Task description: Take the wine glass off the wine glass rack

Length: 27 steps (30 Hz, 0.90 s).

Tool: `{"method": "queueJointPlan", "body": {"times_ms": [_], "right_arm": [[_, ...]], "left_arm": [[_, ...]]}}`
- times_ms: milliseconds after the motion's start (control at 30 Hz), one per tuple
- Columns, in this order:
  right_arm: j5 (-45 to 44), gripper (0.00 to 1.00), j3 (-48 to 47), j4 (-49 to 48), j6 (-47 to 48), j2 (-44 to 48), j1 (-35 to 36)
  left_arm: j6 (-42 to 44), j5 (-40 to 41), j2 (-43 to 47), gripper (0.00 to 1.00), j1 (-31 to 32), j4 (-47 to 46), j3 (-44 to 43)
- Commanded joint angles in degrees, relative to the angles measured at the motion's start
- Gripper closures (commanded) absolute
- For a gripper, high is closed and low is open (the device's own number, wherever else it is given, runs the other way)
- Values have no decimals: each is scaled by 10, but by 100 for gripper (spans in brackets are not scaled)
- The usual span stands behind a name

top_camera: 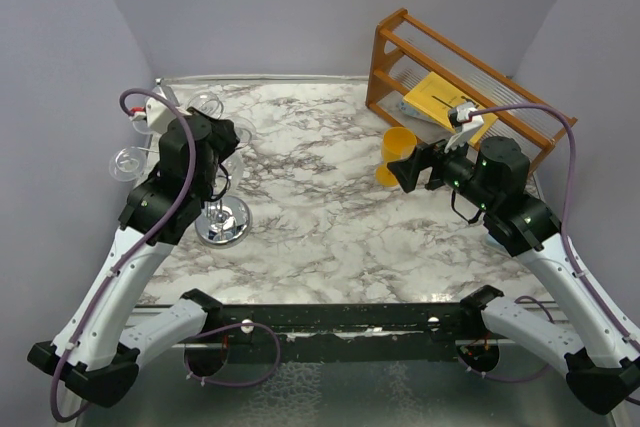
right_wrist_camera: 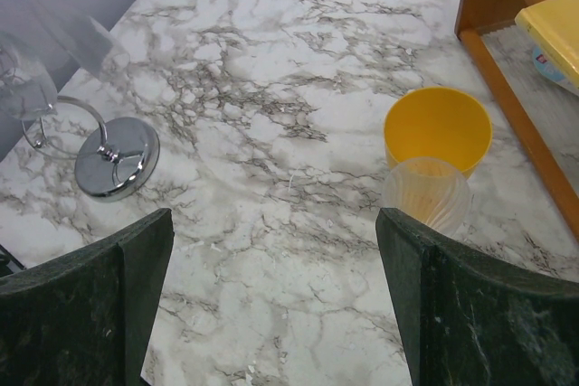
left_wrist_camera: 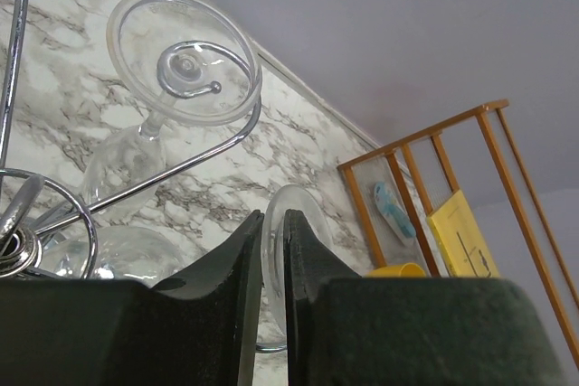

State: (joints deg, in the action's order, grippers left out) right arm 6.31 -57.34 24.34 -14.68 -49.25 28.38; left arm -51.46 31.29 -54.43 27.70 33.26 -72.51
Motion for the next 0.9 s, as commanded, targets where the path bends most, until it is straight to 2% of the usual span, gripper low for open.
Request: {"method": "queueJointPlan", "body": {"times_ms": [0,633,867], "right_arm": [[-6,7,0,-12,7,11,-3],[2,7,-10,-6,5,2,-3],[-1,7,-11,-4,4,4,-3]], "left_arm": [[-19,-9,13,100,-5,-47,-3],[-62,-54,46,100,-5,-63,-9],[-69,-102,30,100,-5,-71,-15]]}}
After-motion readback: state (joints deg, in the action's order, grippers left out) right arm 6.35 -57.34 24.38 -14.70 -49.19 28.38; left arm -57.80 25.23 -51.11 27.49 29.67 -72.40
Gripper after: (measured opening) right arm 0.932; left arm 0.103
